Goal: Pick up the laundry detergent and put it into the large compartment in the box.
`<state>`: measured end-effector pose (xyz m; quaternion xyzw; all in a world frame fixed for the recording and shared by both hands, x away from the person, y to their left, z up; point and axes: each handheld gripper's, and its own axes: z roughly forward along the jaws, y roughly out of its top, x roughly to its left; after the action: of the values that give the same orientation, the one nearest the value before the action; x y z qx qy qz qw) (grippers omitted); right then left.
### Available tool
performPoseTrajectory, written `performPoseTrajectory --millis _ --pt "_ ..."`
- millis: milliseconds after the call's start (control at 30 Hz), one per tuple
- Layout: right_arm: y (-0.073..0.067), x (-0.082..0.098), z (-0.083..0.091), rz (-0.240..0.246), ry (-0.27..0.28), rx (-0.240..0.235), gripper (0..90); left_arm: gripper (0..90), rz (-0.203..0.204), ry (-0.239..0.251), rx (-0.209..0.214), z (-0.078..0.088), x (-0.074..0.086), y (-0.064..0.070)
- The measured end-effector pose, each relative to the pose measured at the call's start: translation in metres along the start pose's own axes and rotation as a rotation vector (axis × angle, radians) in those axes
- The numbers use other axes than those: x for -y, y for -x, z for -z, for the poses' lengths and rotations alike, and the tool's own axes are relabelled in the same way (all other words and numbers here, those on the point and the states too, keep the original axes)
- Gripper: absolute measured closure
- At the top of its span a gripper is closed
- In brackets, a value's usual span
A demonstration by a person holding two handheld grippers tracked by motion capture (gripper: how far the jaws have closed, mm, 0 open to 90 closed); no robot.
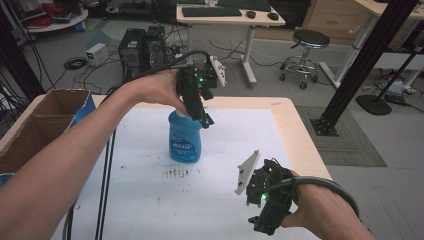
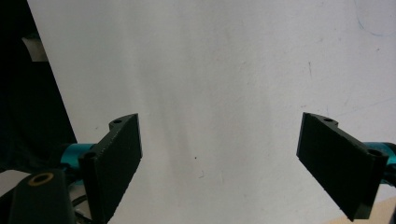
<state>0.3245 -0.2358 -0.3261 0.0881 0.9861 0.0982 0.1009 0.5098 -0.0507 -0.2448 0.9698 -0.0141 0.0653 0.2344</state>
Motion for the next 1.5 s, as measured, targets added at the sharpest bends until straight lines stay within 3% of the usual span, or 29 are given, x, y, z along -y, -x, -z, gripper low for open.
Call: performPoseTrajectory --millis 433,633,1500 --pt "-0.001 -0.004 -0.002 -0.001 -0.007 -0.003 13.3 15.3 0.029 -0.034 0.013 -0.002 0.031 -0.005" --pt "-0.002 -0.003 -0.002 -0.005 -0.008 -0.004 13.2 15.3 0.020 -0.046 0.033 -0.006 0.039 -0.006" --pt "-0.001 -0.003 -0.005 -0.013 -0.022 -0.006 13.3 15.6 0.024 -0.089 0.052 -0.022 0.056 -0.007"
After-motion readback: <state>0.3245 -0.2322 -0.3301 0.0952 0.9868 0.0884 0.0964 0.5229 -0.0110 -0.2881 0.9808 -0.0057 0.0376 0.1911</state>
